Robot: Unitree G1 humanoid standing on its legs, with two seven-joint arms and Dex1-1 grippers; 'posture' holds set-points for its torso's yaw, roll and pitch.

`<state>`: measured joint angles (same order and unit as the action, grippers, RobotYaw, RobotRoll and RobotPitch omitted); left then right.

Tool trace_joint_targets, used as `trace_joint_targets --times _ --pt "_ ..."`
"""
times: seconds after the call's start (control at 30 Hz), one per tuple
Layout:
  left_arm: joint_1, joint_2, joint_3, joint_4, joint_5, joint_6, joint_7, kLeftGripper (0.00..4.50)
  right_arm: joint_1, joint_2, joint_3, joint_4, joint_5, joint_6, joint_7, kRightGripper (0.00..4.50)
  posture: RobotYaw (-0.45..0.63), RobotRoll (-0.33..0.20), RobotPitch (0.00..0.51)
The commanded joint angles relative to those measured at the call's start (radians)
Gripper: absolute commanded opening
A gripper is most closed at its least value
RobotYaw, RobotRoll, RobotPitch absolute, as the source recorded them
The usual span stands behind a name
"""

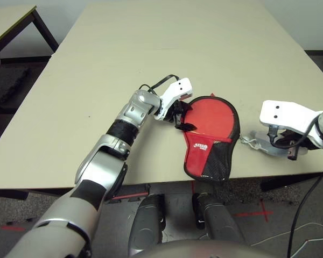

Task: Store the ping-pong paddle in its case and zip it.

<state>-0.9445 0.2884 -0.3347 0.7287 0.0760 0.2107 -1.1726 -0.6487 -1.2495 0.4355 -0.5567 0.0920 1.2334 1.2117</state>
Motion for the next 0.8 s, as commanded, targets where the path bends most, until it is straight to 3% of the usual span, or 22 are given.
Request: trace_joint_targets --times 0.03,0.4,0.63,0.8 --pt "0.016 -0.001 -0.027 0.044 0.031 -0.003 0.005 4.50 -0.040 0.053 0.039 0.076 -0.020 -0.020 -0.054 0.12 -0.23 0.000 0.152" --pt "-0.072 -0.025 -0.058 0.117 0.052 -0.102 -0.065 4.50 -0.132 0.152 0.113 0.161 -0.030 -0.035 -0.098 0.12 -0.23 0.000 0.163" --pt "-0.201 -0.101 -0.026 0.239 0.036 -0.174 -0.107 4.50 -0.158 0.197 0.127 0.200 -0.043 -0.033 -0.137 0.12 -0.25 0.000 0.165" --pt "-0.236 -0.145 -0.005 0.311 0.031 -0.207 -0.116 4.50 -0.152 0.200 0.115 0.200 -0.035 -0.008 -0.163 0.12 -0.26 0.000 0.166"
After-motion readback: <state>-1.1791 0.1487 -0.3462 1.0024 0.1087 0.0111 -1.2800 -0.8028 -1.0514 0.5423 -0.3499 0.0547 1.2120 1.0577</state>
